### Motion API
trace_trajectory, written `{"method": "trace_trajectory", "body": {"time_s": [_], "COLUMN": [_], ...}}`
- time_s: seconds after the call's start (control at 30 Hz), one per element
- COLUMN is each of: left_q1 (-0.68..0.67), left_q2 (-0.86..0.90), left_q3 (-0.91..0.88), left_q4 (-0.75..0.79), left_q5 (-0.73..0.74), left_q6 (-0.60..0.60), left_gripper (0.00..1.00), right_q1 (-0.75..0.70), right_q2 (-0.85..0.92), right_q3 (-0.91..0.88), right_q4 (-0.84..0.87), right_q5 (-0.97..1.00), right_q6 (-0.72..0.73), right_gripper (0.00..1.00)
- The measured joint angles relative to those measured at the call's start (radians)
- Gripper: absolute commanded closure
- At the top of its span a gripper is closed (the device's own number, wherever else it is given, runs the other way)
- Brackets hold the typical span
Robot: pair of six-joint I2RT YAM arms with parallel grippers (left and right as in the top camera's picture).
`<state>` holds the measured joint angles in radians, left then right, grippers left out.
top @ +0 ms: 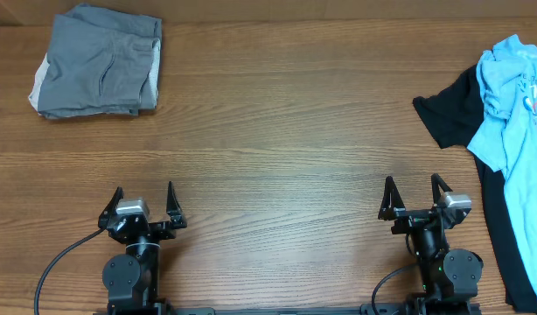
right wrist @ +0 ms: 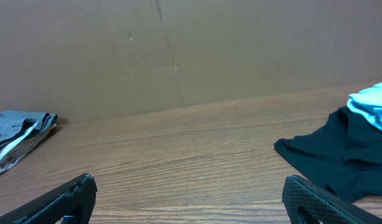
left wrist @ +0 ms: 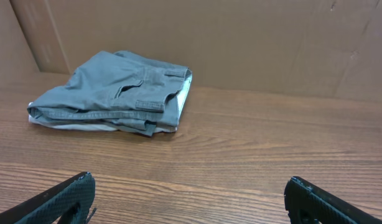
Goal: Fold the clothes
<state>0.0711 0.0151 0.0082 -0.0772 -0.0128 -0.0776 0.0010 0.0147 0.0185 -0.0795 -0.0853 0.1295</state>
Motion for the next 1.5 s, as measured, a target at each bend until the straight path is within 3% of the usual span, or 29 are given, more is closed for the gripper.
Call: {"method": "trace_trajectory", "body": {"time_s": [0.5, 0.6, 0.97, 1.23, 1.5], "left_q1": [0.000, 0.000, 0.000, 0.000, 0.000], "left_q2": [0.000, 0.000, 0.000, 0.000, 0.000], "left_q3": [0.000, 0.000, 0.000, 0.000, 0.000], "left_q4": [0.000, 0.000, 0.000, 0.000, 0.000], "left_q5": [0.000, 0.000, 0.000, 0.000, 0.000], "left_q6": [0.000, 0.000, 0.000, 0.000, 0.000], "left_gripper": [0.00, 0.00, 0.00, 0.00, 0.00], "right_q1": [0.000, 0.000, 0.000, 0.000, 0.000], "right_q2": [0.000, 0.000, 0.000, 0.000, 0.004], "right_q3": [0.000, 0.000, 0.000, 0.000, 0.061], "right_q4": [0.001, 0.007, 0.037, 0.245, 0.214], "right_q5": [-0.016, -0.061, -0.421, -0.555, -0.510], "right_q6": [0.013, 0.064, 0.497, 0.562, 0.548], "right_gripper": [0.00, 0.00, 0.00, 0.00, 0.00]}}
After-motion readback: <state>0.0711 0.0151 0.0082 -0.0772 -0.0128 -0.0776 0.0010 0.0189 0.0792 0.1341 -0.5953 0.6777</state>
